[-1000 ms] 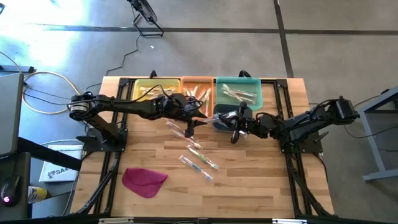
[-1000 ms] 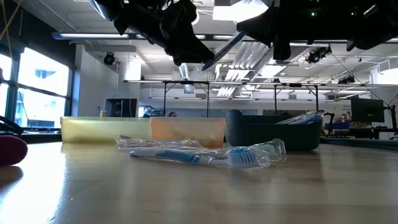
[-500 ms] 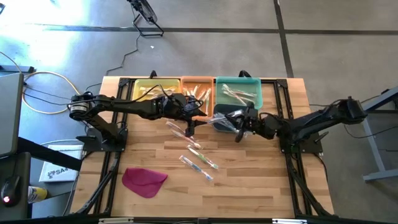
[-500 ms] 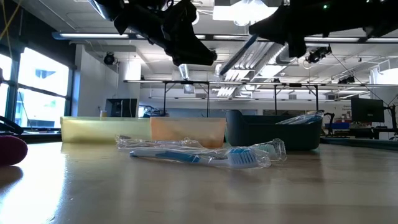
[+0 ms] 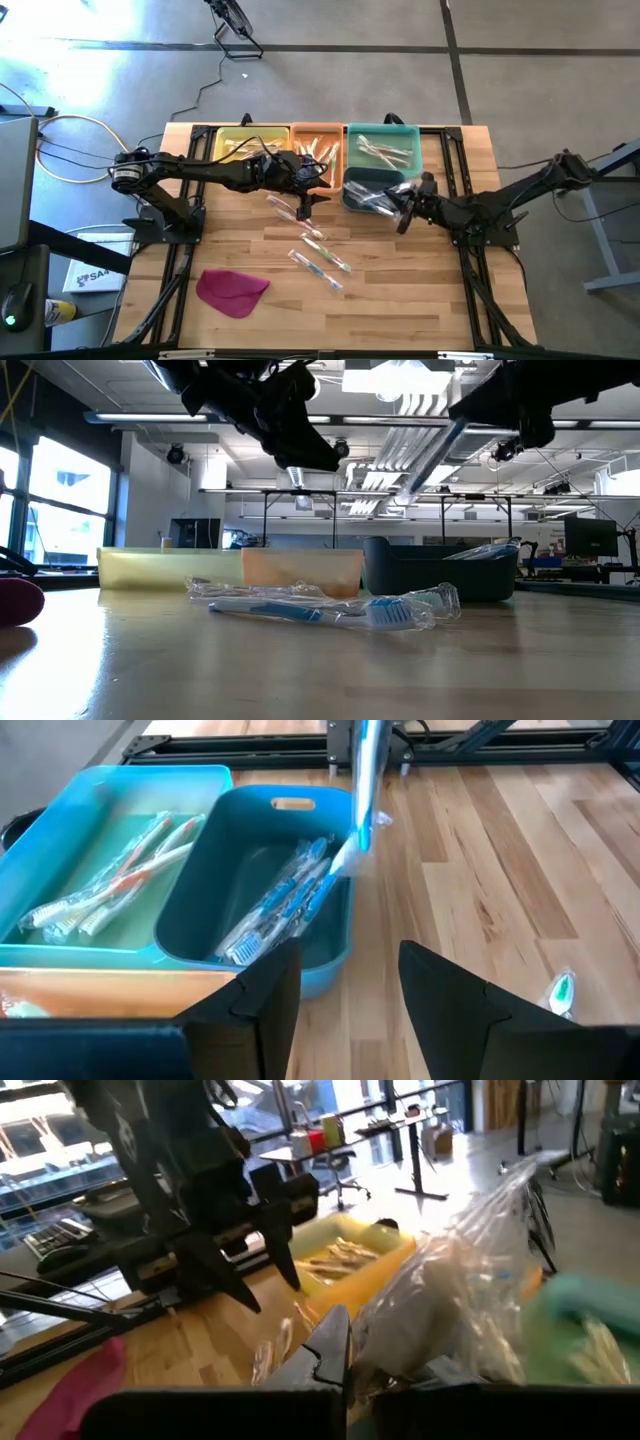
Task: Pick & Place Toothbrushes
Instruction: Put the blue toothbrush into the dark blue bin
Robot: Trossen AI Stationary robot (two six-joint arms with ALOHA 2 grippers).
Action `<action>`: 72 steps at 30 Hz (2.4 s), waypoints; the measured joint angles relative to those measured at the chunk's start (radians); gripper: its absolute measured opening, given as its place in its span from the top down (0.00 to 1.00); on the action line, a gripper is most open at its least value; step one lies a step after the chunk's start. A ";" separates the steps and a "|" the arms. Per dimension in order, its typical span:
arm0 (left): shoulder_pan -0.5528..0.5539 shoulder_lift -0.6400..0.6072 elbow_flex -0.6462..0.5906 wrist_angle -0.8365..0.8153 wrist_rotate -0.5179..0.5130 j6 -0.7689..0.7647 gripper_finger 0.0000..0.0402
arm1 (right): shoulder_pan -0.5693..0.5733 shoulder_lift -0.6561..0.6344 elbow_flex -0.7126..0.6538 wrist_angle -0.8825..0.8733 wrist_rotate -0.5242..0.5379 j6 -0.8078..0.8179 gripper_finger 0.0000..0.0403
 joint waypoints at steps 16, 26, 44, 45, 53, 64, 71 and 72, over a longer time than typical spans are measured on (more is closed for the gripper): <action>0.000 0.000 0.000 -0.001 0.000 -0.001 0.59 | -0.114 0.173 -0.001 -0.089 0.029 0.291 0.98; 0.000 0.000 0.000 -0.001 0.001 -0.004 0.59 | -0.274 0.339 -0.001 0.107 -0.165 0.353 0.98; 0.000 0.000 -0.002 -0.009 -0.020 -0.004 0.59 | -0.377 0.415 -0.001 0.106 -0.320 0.291 0.71; 0.000 0.000 -0.002 -0.009 -0.020 -0.004 0.59 | -0.377 0.415 -0.001 0.105 -0.320 0.268 0.69; 0.000 0.000 -0.002 -0.015 -0.023 -0.004 0.59 | -0.376 0.415 -0.001 0.055 -0.212 0.203 0.66; 0.000 0.000 -0.002 -0.042 -0.048 0.000 0.59 | -0.368 0.387 -0.001 0.048 -0.177 0.064 0.68; 0.000 0.000 -0.002 -0.069 -0.095 0.002 0.59 | -0.338 0.307 -0.001 -0.003 -0.171 -0.059 0.68; 0.000 0.000 -0.002 -0.068 -0.095 0.003 0.59 | -0.335 0.295 0.000 -0.009 -0.170 -0.070 0.68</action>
